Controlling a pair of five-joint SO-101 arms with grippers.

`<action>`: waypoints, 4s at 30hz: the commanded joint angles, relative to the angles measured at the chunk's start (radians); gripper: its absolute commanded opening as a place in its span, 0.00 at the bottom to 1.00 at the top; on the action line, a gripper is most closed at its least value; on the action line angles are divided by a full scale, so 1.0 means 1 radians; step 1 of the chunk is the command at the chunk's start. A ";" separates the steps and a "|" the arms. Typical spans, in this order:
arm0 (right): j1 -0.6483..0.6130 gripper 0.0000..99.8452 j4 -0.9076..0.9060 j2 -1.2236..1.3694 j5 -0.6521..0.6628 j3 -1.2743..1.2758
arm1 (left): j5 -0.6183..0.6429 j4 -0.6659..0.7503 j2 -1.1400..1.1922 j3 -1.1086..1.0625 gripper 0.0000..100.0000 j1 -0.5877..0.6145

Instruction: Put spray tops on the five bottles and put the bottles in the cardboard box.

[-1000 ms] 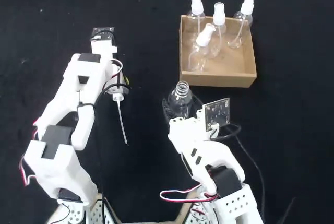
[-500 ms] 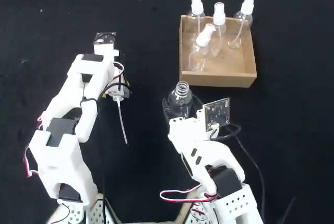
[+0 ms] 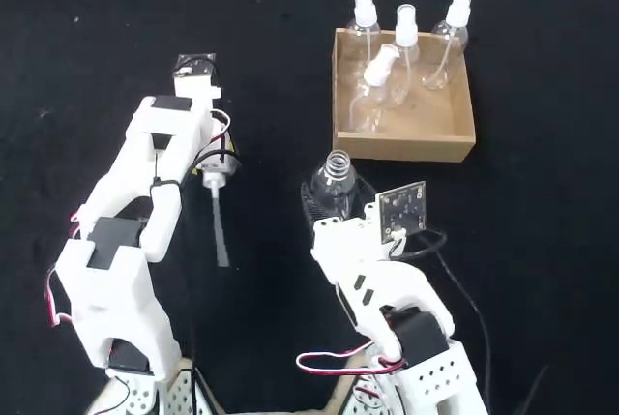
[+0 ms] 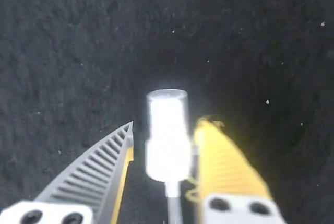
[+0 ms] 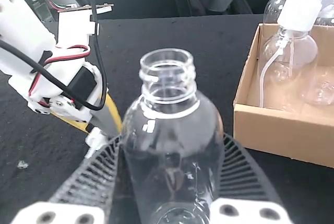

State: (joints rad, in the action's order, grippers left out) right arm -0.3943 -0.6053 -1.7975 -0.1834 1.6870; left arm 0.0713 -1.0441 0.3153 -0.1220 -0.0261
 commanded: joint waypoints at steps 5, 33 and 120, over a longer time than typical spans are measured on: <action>-0.012 0.15 0.002 -0.087 0.012 -0.007 | -0.009 -0.063 -0.023 0.059 0.09 -0.035; -0.178 0.15 0.132 -0.087 0.012 -0.005 | 0.123 -0.161 -0.914 0.150 0.08 -0.018; -0.176 0.15 0.135 -0.087 0.012 -0.004 | -0.008 0.749 -1.231 -0.394 0.08 -0.469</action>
State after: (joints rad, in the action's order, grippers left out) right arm -0.5616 -0.5010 -1.7975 -0.1834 1.6870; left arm 0.0760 -0.3307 -0.8861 -0.4979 -0.4910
